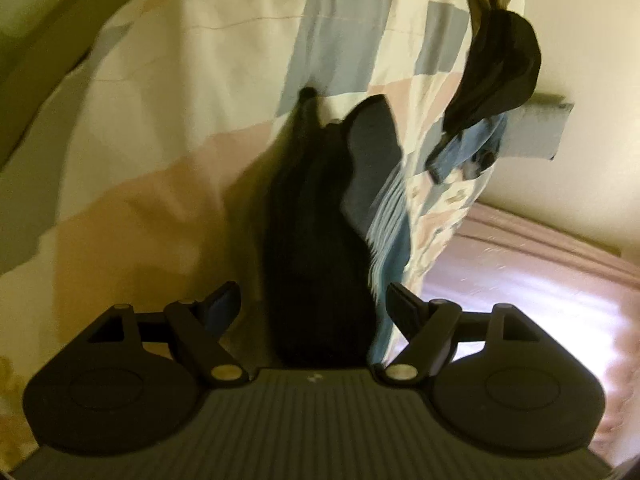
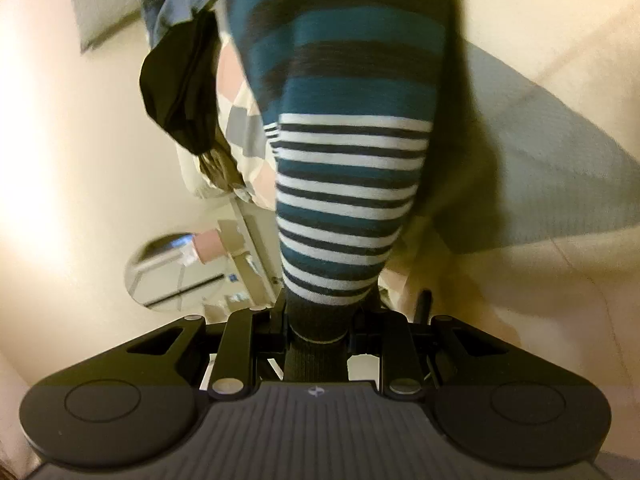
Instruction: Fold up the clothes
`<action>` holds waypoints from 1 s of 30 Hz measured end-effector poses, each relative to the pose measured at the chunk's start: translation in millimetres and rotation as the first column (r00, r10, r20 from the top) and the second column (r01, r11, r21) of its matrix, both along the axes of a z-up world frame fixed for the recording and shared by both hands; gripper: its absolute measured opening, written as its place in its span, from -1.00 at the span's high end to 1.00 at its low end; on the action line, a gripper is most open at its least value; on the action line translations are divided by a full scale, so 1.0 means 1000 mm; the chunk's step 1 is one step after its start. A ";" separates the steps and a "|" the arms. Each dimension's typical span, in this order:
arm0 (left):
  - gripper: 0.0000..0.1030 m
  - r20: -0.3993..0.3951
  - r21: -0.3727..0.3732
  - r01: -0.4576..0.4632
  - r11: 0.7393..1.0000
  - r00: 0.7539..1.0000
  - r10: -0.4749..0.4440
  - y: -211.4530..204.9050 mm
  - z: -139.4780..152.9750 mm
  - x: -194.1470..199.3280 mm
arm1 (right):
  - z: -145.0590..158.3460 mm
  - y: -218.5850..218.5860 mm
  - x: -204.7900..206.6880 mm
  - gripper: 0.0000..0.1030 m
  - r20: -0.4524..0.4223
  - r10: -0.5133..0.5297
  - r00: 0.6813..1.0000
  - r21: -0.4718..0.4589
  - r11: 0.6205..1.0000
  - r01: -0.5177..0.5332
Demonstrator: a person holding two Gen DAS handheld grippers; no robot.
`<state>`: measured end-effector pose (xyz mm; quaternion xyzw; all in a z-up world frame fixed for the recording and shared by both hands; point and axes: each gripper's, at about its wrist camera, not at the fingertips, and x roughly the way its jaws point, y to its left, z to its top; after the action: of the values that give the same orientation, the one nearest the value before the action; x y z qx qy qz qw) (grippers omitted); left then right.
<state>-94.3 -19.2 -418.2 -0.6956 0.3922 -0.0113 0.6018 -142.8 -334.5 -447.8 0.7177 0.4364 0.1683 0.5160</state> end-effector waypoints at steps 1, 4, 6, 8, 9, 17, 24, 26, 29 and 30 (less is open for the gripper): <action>-0.47 0.008 -0.008 -0.001 1.000 1.000 0.001 -0.002 -0.003 0.005 | -0.001 0.000 0.000 0.52 -0.003 0.006 1.000 -0.007 1.000 -0.006; -0.44 -0.001 -0.011 0.031 0.999 1.000 -0.031 -0.009 -0.015 0.023 | -0.005 0.001 -0.003 0.52 -0.004 0.026 1.000 -0.029 0.999 -0.026; -0.23 0.008 -0.009 0.061 0.998 0.998 -0.061 -0.016 -0.021 0.034 | -0.006 0.001 -0.003 0.52 -0.001 0.036 0.999 -0.038 0.999 -0.036; 0.31 0.026 0.049 0.115 0.992 0.993 -0.116 -0.017 -0.017 0.043 | -0.006 0.000 -0.004 0.52 0.008 0.049 0.999 -0.046 0.998 -0.048; 0.43 0.034 0.080 0.140 0.987 0.989 -0.143 -0.017 -0.014 0.047 | -0.004 0.000 -0.002 0.52 0.017 0.068 0.998 -0.062 0.996 -0.067; 0.46 0.003 0.131 0.241 0.962 0.970 -0.243 -0.012 -0.010 0.063 | 0.069 -0.077 0.061 0.08 0.099 0.489 0.867 -0.515 0.770 -0.376; 0.42 -0.020 0.096 0.242 0.966 0.970 -0.241 -0.011 -0.021 0.065 | 0.111 -0.196 0.167 -0.79 0.206 0.523 0.827 -0.705 0.665 -0.245; 0.41 -0.025 0.088 0.245 0.965 0.969 -0.244 -0.011 -0.022 0.065 | 0.087 -0.203 0.196 -0.79 0.185 0.577 0.795 -0.647 0.681 -0.343; 0.40 -0.028 0.071 0.249 0.966 0.968 -0.248 -0.009 -0.025 0.065 | 0.042 -0.187 0.215 -0.79 0.146 0.671 0.727 -0.547 0.667 -0.506; 0.40 -0.028 0.063 0.250 0.966 0.968 -0.249 -0.008 -0.027 0.065 | 0.028 -0.180 0.219 -0.78 0.118 0.697 0.708 -0.541 0.643 -0.542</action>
<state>-28.9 -27.1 -445.1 -0.6207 0.4826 -0.0672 0.6142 75.9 -514.8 -419.5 0.3373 0.5965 0.3389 0.6446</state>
